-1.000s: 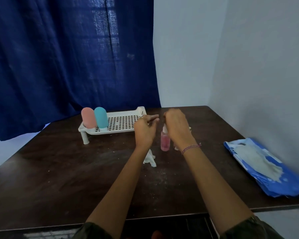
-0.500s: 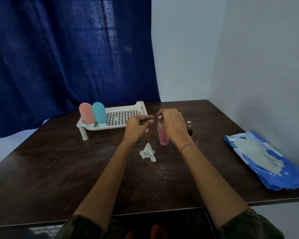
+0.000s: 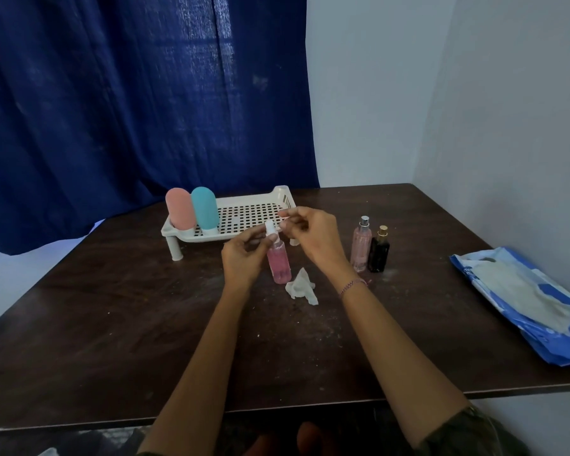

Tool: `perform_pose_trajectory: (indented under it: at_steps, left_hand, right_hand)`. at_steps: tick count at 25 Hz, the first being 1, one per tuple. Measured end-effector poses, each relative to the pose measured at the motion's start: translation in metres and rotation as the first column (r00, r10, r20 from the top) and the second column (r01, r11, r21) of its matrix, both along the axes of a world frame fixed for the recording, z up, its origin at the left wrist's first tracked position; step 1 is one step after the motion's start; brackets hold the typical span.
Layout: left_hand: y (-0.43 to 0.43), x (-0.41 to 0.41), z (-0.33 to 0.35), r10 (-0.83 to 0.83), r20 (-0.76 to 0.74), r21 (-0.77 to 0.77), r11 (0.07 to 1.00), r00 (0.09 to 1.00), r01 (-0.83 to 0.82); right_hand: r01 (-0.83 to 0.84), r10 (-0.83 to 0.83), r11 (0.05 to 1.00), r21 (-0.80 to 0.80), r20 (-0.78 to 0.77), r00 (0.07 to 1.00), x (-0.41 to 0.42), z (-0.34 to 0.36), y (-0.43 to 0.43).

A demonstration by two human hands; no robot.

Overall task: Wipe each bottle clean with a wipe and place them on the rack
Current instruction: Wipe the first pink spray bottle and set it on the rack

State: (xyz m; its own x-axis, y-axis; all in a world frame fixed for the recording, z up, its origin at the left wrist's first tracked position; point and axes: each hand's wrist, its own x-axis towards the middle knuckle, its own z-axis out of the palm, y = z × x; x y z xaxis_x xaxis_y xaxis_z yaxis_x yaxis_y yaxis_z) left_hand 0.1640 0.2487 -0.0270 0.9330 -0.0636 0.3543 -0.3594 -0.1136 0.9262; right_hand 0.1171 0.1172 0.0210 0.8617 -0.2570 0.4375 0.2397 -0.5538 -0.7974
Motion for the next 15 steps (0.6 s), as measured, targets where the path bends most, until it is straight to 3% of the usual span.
perform_pose_trajectory:
  at_steps: [3, 5, 8, 13, 15]
  left_hand:
    - [0.005, 0.006, -0.004, -0.013, -0.109, -0.144, 0.99, 0.994, -0.003]
    - [0.006, 0.008, -0.004, -0.008, -0.119, -0.143, 0.99, 0.993, -0.009]
    - [0.006, 0.008, -0.003, 0.001, -0.093, -0.123, 0.992, 0.996, -0.012]
    - [0.007, 0.007, -0.004, -0.001, -0.068, -0.136, 0.991, 0.998, -0.008]
    - [0.007, 0.006, -0.004, -0.008, -0.074, -0.148, 0.989, 0.997, -0.003]
  right_hand:
    - [0.039, -0.042, 0.997, -0.062, -0.04, 0.998, -0.012, -0.024, -0.013]
    - [0.034, -0.061, 0.984, -0.173, -0.15, 0.987, -0.021, -0.042, -0.023]
    - [0.017, -0.069, 0.982, -0.189, -0.278, 0.958, -0.029, -0.056, -0.029]
    - [-0.048, -0.044, 0.961, -0.273, -0.321, 0.946, -0.027, -0.062, -0.021]
    - [-0.074, -0.003, 0.969, -0.234, -0.315, 0.949, -0.027, -0.063, -0.024]
